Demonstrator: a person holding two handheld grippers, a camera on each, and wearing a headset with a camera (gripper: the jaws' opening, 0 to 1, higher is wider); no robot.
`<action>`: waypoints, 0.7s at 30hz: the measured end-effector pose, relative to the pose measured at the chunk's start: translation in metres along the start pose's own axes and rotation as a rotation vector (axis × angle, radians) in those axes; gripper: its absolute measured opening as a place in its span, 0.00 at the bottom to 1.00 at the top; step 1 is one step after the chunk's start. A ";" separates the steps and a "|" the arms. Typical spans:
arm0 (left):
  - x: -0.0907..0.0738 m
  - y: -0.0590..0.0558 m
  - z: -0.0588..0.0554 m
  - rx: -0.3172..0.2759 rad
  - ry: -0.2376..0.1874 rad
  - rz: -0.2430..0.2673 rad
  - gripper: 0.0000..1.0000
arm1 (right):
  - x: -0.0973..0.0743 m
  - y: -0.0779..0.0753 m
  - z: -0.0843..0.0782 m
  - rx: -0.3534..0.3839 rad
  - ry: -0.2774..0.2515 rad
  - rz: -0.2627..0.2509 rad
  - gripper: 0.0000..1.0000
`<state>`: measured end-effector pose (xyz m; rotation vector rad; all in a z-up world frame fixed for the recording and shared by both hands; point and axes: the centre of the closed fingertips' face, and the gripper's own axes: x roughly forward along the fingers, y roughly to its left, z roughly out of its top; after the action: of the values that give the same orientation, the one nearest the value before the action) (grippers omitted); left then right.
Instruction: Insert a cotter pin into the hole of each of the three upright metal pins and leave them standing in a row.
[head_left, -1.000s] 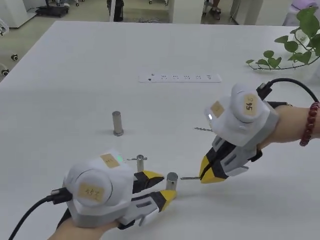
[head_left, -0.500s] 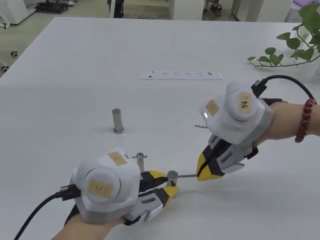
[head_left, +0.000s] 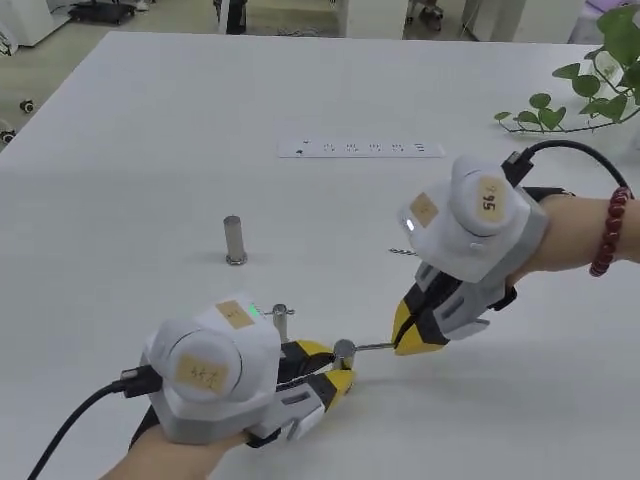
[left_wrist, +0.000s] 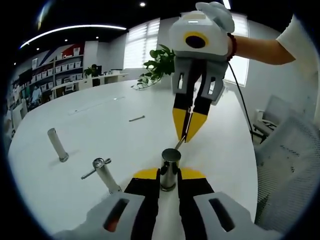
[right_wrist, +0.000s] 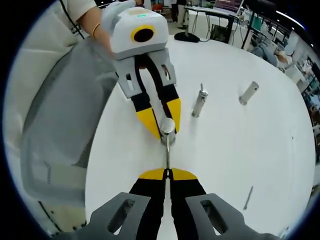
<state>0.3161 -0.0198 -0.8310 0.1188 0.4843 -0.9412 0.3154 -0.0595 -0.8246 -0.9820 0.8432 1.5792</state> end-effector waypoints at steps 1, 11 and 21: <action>0.000 0.000 0.000 -0.001 0.000 0.000 0.12 | 0.000 0.000 0.000 -0.001 0.001 0.000 0.03; 0.001 0.000 0.000 -0.006 0.002 -0.001 0.12 | -0.001 -0.003 0.001 -0.010 0.005 -0.008 0.03; 0.002 0.000 0.000 -0.008 0.002 -0.004 0.12 | -0.002 -0.006 0.000 -0.015 0.008 -0.010 0.03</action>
<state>0.3167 -0.0212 -0.8316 0.1119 0.4903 -0.9427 0.3212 -0.0593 -0.8234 -1.0026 0.8324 1.5762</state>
